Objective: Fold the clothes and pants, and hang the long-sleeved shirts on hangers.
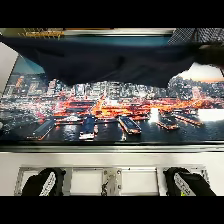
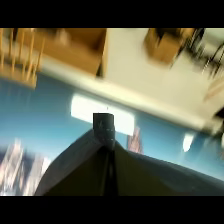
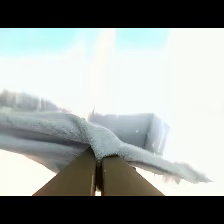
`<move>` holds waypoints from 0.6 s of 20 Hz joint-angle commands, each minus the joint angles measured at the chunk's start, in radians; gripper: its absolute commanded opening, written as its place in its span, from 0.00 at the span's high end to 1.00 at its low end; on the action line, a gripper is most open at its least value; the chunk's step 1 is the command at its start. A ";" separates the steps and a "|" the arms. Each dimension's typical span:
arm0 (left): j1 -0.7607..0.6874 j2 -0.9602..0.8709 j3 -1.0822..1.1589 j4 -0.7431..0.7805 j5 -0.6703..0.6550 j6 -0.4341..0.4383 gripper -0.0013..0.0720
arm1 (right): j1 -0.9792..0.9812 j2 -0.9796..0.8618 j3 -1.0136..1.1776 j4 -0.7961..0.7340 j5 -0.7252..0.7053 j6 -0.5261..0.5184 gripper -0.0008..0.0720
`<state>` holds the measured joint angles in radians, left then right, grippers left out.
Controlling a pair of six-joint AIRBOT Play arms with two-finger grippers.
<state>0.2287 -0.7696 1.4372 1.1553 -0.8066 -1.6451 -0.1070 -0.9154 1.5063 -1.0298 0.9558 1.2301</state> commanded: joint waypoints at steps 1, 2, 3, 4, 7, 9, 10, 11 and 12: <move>0.000 0.148 0.150 0.002 0.058 -0.001 0.97 | 0.002 0.106 0.220 -0.013 -0.037 0.000 0.97; 0.000 0.180 0.171 0.002 0.061 -0.001 0.97 | 0.002 0.143 0.228 -0.013 -0.067 0.000 0.97; 0.000 0.212 0.186 0.002 0.072 -0.001 0.97 | 0.002 0.183 0.228 -0.005 -0.098 0.000 0.97; 0.000 0.241 0.197 0.002 0.091 -0.001 0.97 | 0.002 0.214 0.228 -0.006 -0.118 0.000 0.97; 0.000 0.288 0.227 0.002 0.148 -0.001 0.97 | 0.002 0.282 0.228 -0.006 -0.130 0.027 0.97; 0.000 0.277 0.261 0.002 0.153 -0.001 0.97 | 0.002 0.294 0.228 -0.006 -0.129 0.064 0.97; 0.000 0.256 0.279 0.002 0.150 -0.001 0.97 | 0.002 0.291 0.227 -0.006 -0.125 0.080 0.97; 0.000 0.228 0.294 0.002 0.141 -0.001 0.97 | 0.002 0.282 0.227 -0.006 -0.115 0.097 0.97; 0.000 0.187 0.310 0.002 0.121 -0.001 0.97 | 0.002 0.264 0.227 -0.006 -0.098 0.119 0.97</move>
<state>0.2287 -0.5343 1.7039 1.1553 -0.6750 -1.6474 -0.1062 -0.6460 1.7294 -1.0355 0.8421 1.2919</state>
